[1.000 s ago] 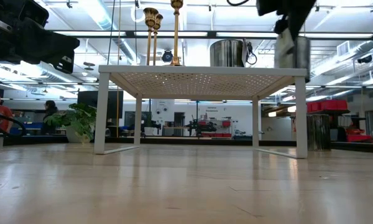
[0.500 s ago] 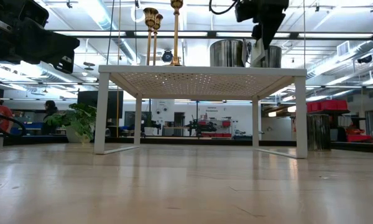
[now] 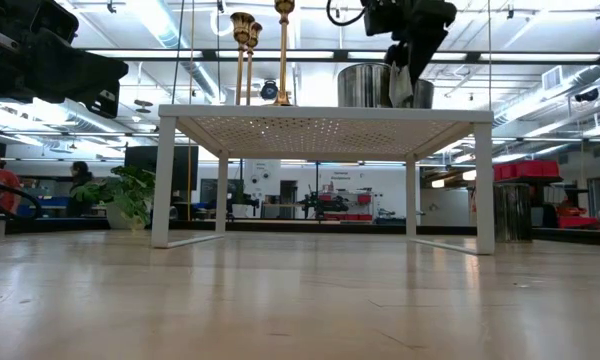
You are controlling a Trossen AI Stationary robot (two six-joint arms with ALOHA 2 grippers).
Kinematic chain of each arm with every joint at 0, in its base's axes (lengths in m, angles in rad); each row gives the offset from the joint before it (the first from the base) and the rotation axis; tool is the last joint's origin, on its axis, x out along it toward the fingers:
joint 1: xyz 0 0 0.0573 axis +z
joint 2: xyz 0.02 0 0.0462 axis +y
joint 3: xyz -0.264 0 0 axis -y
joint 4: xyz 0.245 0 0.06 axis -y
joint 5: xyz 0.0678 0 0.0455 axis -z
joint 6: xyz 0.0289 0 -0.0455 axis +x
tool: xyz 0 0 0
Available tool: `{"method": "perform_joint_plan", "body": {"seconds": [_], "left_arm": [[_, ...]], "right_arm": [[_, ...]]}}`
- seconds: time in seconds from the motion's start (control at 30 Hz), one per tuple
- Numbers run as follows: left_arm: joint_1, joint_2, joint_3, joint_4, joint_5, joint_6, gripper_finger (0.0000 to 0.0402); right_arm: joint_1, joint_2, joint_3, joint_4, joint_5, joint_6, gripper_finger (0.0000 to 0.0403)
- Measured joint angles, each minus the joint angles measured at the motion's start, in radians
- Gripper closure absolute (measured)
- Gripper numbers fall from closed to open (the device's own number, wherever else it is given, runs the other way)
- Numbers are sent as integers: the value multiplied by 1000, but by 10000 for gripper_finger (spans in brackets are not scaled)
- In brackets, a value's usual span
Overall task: Pick & Place candle stick holders
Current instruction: Put the bottom metal lid scented candle on the shelf
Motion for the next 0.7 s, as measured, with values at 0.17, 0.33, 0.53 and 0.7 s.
{"method": "perform_joint_plan", "body": {"seconds": [0.17, 0.33, 0.53, 0.7], "left_arm": [[0, 0, 0, 0, 0, 0, 383], [0, 0, 0, 0, 0, 0, 383], [0, 0, 0, 0, 0, 0, 383], [0, 0, 0, 0, 0, 0, 383]], "right_arm": [[5, 0, 0, 59, -57, -22, 44], [12, 5, 0, 96, -60, -16, 44], [16, 38, -3, 82, -42, -8, 44], [18, 51, -3, 95, -57, -8, 44]]}}
